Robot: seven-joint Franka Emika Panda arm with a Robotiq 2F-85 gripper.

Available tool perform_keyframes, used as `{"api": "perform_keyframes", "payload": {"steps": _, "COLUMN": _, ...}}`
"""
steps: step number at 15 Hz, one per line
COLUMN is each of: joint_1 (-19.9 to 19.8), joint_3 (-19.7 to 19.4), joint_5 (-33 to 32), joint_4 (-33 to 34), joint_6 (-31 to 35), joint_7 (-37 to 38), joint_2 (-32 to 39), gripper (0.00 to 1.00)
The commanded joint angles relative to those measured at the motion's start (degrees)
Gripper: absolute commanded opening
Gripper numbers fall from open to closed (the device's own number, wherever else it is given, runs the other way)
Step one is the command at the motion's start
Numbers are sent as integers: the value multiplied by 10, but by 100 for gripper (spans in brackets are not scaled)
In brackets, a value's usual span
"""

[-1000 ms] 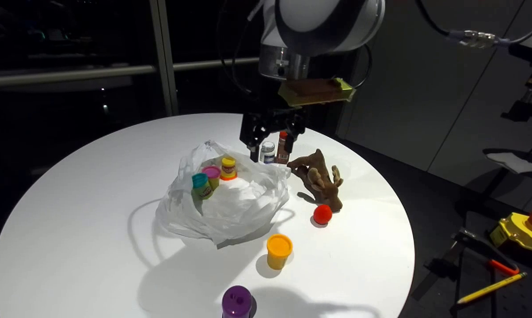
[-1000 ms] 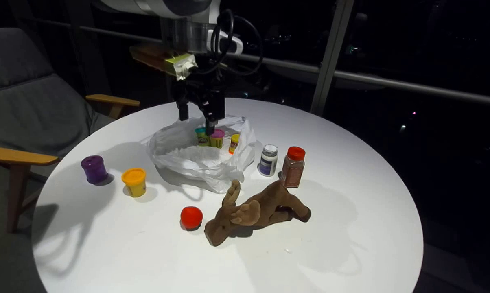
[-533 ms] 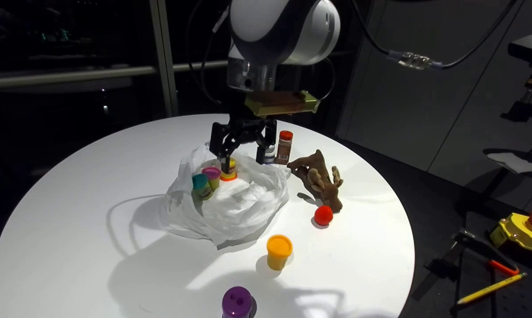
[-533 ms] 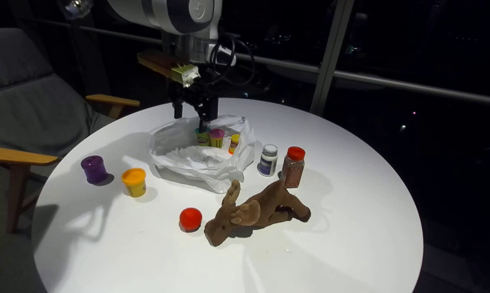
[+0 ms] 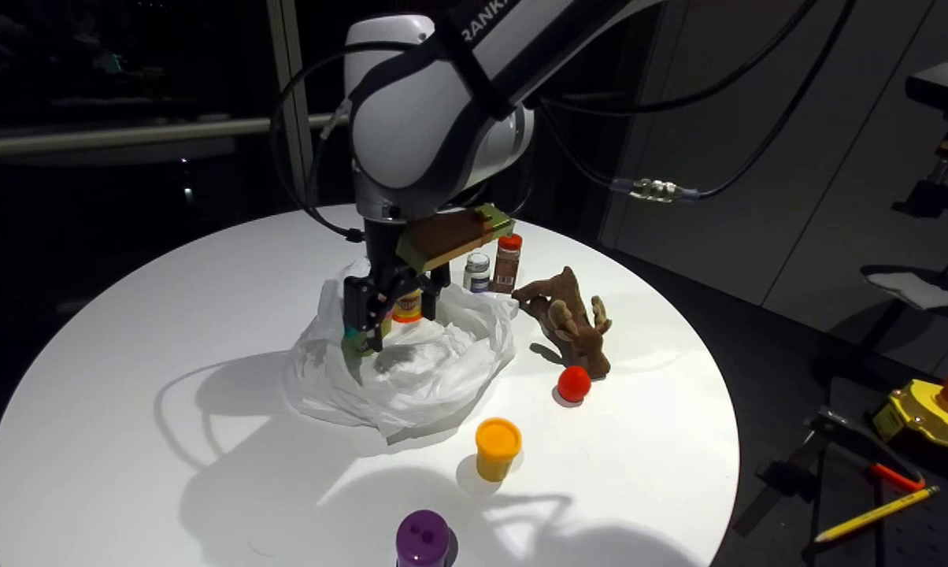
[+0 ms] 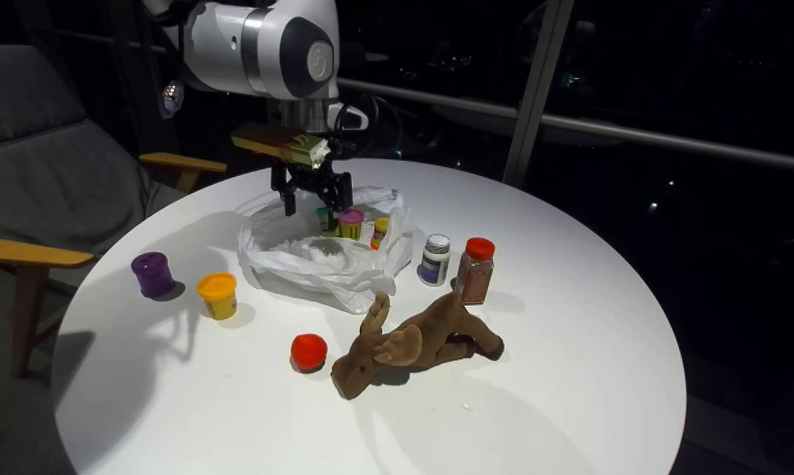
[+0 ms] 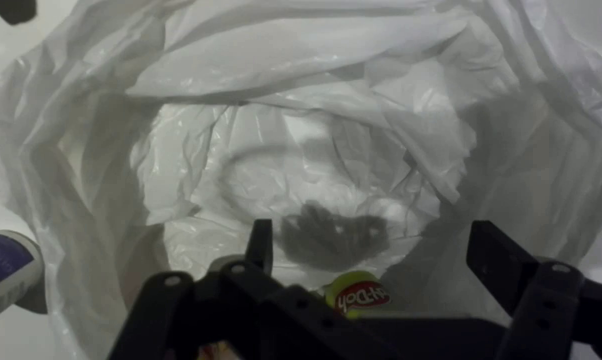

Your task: Remove all the contents from the white plastic bag and put them on the table

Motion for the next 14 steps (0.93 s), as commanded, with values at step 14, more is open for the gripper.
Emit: {"api": "perform_keyframes", "payload": {"steps": 14, "joint_1": 49, "joint_3": -46, "joint_5": -91, "joint_4": 207, "joint_6": -39, "joint_7": -35, "joint_2": 129, "gripper": 100}}
